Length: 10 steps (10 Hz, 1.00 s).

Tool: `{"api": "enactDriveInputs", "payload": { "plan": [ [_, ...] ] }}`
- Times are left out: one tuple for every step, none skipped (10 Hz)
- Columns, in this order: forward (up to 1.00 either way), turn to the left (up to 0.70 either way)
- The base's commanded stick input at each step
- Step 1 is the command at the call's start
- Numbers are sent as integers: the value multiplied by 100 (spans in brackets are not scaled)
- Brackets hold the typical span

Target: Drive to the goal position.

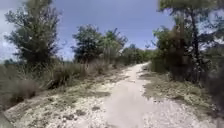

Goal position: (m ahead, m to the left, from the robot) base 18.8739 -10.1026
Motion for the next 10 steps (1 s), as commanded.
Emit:
{"api": "enactDriveInputs", "payload": {
  "plan": [
    [50,0],
    [50,0],
    [50,0],
    [50,0],
    [50,0],
    [50,0],
    [50,0],
    [50,0],
    [50,0],
    [50,0]
  ]
}}
